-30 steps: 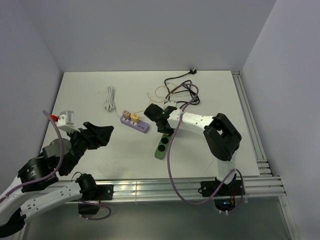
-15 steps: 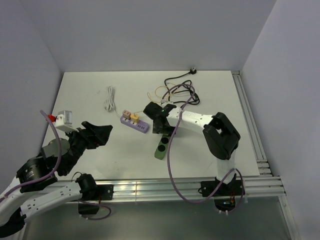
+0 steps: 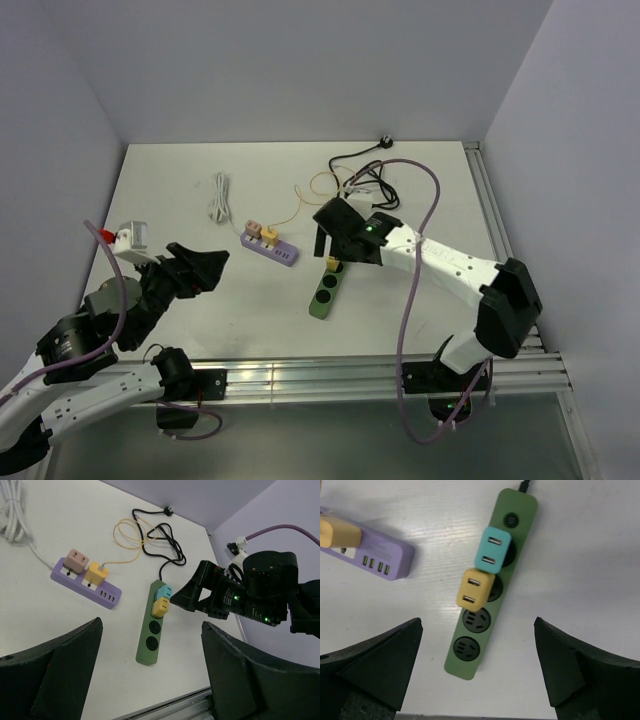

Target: Insert the plug

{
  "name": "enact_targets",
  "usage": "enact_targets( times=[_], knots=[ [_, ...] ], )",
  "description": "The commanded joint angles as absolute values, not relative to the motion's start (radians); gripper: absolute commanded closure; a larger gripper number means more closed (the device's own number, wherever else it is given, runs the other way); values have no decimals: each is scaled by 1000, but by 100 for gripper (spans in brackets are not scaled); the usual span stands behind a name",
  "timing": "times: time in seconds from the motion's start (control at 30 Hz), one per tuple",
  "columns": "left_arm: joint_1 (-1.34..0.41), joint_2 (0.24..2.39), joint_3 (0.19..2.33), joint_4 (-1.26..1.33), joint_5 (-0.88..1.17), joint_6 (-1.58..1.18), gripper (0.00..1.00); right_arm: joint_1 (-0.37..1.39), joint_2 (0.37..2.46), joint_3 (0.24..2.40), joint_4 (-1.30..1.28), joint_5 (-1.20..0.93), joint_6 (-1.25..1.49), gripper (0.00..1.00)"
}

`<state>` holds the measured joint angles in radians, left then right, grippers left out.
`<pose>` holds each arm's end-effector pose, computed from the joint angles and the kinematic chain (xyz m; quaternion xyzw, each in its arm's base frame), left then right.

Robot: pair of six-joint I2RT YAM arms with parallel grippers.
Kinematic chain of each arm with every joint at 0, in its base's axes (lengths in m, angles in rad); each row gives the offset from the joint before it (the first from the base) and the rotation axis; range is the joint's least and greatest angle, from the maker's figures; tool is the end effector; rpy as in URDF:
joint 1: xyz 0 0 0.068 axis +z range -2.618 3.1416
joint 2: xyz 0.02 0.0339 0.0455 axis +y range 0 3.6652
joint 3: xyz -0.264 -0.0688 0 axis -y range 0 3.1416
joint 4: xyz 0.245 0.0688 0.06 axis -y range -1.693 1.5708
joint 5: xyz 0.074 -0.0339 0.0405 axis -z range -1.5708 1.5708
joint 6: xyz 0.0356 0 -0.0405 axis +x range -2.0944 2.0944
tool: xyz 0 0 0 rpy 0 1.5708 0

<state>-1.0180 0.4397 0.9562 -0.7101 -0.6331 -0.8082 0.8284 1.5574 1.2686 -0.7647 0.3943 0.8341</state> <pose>0.0522 -0.0445 0.3793 -0.1199 0.7505 -0.3310 0.5594 0.2273 0.2275 0.2723 0.0528 0.9479 0.0577 0.3089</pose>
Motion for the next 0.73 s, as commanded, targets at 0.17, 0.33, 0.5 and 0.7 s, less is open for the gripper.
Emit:
enact_targets(
  times=[0.17, 0.33, 0.5, 0.7],
  knots=[
    [-1019, 428, 813, -580, -488, -893, 12, 828, 1234, 884, -445, 474, 775, 0],
    [-1019, 407, 703, -474, -384, -969, 11, 827, 1040, 707, -348, 353, 756, 0],
    [-1019, 336, 562, -344, -278, -1035, 11, 833, 904, 568, -262, 244, 765, 0],
    [-1019, 281, 408, -59, -41, -1068, 7, 850, 537, 312, -62, 103, 759, 0]
  ],
)
